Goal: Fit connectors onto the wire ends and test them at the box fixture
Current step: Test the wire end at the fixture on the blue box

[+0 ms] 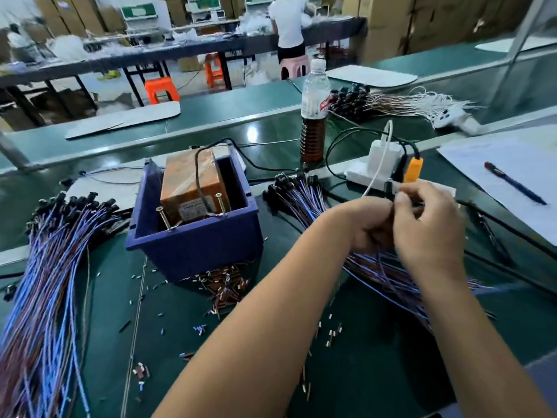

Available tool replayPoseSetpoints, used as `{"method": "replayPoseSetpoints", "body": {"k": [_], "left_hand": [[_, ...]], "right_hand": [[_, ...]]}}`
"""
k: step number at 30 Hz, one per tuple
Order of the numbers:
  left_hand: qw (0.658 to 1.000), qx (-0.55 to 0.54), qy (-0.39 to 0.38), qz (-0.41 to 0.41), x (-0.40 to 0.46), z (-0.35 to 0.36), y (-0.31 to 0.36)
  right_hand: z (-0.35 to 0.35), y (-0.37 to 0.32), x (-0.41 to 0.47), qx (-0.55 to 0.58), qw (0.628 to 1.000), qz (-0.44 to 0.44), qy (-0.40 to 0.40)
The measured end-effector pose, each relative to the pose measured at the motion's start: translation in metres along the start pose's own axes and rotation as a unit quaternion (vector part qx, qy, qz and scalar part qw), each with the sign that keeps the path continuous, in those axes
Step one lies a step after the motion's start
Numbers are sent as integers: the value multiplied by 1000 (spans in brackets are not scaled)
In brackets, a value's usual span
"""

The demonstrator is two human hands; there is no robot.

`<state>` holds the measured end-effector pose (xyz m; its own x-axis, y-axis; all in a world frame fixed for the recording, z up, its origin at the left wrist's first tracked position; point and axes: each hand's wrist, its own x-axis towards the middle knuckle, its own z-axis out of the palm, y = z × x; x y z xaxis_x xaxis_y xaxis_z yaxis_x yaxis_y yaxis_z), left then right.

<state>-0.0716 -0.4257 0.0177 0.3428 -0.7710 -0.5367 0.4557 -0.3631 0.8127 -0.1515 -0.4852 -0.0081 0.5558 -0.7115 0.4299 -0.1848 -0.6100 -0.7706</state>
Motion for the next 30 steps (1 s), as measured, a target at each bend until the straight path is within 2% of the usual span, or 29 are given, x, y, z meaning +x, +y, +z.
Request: {"method": "replayPoseSetpoints", "body": {"k": [2,5,7,9,12,14,15,17,19,21,23,26,28,30], "left_hand": [[999,18,-34,-7,1,5,1],[997,-34,-75,-8,3,9,2],[994,-92,-52,18,8,8,1],[981,-181,34,54,13,0,2],[920,-310,201,129,15,-21,9],[882,-330,285,178,10,-35,12],[867,-320,326,200,7,-43,14],[832,-298,406,233,1,-59,15],[802,-290,453,259,-6,-76,15],[790,-203,514,265,-7,-91,16],[773,-104,567,265,-6,-99,12],[775,-49,587,230,-2,-100,6],[773,54,608,172,-2,-98,2],[771,142,603,146,-2,-96,0]], "right_hand": [[-4,3,3,15,999,27,9],[-6,5,8,22,999,44,2],[-4,5,12,7,998,66,-17],[0,1,15,-10,995,83,-63],[9,-7,12,39,979,119,-162],[13,-12,8,85,965,129,-213],[14,-15,6,75,964,111,-232],[15,-18,4,-24,967,29,-253],[14,-20,3,-102,958,-15,-266],[14,-21,1,-129,950,-25,-284],[17,-21,-3,-192,944,-50,-265],[24,-22,-11,-270,936,-84,-209],[30,-25,-15,-278,934,-74,-210],[33,-25,-18,-285,934,-78,-200]]}}
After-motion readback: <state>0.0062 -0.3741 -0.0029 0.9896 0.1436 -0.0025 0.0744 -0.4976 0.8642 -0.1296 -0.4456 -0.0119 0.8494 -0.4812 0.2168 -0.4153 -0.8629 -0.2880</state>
